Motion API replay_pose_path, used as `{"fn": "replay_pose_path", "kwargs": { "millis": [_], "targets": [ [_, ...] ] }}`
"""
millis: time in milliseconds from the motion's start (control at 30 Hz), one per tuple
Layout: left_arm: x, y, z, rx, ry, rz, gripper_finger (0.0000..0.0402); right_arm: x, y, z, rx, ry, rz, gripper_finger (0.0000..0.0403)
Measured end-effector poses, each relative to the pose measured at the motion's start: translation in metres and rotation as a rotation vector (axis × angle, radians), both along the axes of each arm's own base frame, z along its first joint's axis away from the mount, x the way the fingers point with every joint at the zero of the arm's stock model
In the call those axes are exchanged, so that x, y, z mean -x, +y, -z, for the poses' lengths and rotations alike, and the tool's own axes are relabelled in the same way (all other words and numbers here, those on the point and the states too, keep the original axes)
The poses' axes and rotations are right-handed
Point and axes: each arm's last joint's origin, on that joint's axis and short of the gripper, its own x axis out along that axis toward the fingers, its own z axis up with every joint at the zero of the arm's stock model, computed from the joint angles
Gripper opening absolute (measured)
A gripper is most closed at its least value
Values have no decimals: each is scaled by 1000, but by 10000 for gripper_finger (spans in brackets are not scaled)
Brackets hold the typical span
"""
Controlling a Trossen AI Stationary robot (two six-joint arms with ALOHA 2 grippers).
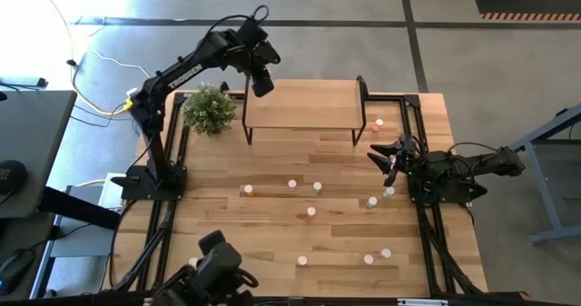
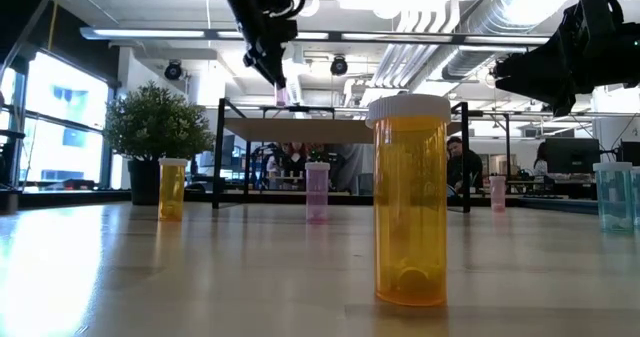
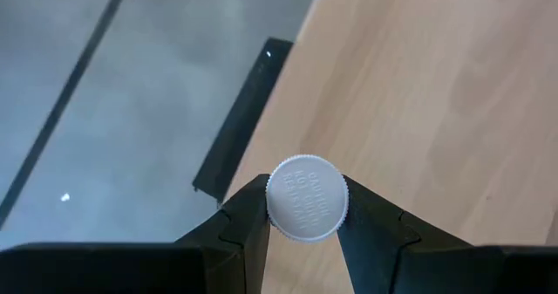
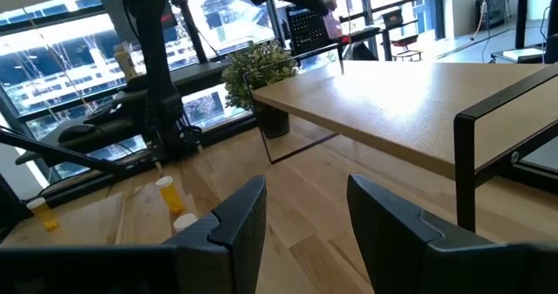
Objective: Pick and place medicine bottles onto shelf by color
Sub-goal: Put the top left violet pill bottle on the shelf
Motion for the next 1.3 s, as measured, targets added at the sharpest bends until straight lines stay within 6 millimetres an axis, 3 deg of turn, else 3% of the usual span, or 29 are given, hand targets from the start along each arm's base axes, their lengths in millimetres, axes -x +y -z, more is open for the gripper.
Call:
{"fn": "replay_pose_path", "kwargs": {
  "millis": [433, 1300],
  "targets": [
    [-4, 18, 30, 79, 68, -20, 108, 0, 0, 0, 0, 0, 0, 154],
    [1, 22, 41, 145, 39, -37, 108, 0, 0, 0, 0, 0, 0, 154]
  ]
}}
